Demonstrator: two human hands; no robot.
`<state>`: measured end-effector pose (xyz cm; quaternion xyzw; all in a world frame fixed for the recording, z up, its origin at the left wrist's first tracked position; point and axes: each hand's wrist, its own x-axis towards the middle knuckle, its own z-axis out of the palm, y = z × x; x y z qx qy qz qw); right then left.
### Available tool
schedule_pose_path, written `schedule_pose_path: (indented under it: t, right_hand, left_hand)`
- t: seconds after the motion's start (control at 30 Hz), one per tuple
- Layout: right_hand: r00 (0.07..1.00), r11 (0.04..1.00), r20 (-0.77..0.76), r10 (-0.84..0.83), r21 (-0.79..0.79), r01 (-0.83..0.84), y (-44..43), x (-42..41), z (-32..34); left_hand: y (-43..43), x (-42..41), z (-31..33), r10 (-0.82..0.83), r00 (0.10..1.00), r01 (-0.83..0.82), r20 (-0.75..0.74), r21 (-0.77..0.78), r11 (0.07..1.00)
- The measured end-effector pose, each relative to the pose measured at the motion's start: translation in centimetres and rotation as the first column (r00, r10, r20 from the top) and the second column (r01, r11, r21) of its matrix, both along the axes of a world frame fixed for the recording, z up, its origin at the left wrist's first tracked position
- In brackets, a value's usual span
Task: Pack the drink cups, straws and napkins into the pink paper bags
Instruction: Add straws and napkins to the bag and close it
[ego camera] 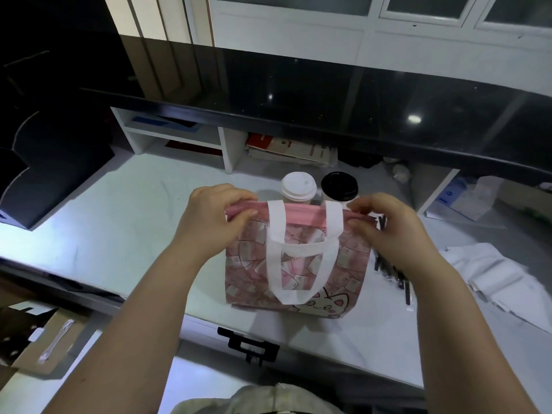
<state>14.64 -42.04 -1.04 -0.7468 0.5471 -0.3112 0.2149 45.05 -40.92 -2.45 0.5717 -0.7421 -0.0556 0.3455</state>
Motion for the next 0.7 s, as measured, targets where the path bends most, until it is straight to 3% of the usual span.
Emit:
schedule_pose_path:
  t: [0.07, 0.13, 0.23, 0.43, 0.7]
  right_hand:
    - [0.997, 0.997, 0.016, 0.074, 0.029, -0.074, 0.2, 0.8, 1.0]
    - [0.981, 0.987, -0.115, 0.157, -0.011, -0.160, -0.3, 2.5, 0.7]
    - [0.937, 0.979, -0.340, 0.086, -0.147, -0.143, -0.8, 5.2, -0.8]
    - [0.955, 0.915, -0.278, -0.098, -0.402, -0.023, -0.1, 6.8, -2.6]
    - [0.966, 0.943, -0.247, -0.081, -0.332, -0.006, 0.2, 3.8, -2.6]
  left_hand:
    - [-0.1, -0.9, 0.4, -0.034, 0.999, 0.034, -0.018, 0.013, 0.999]
    - [-0.5, -2.6, 0.5, -0.060, 0.997, 0.058, 0.056, 0.024, 0.998]
    - [-0.8, -5.7, 0.4, -0.050, 0.975, 0.039, 0.218, 0.054, 0.998]
    - [-0.6, -7.9, 0.1, 0.031, 0.967, -0.048, 0.251, 0.061, 0.997]
    - [0.4, -5.2, -0.4, 0.075, 0.972, -0.080, 0.222, 0.016, 0.997]
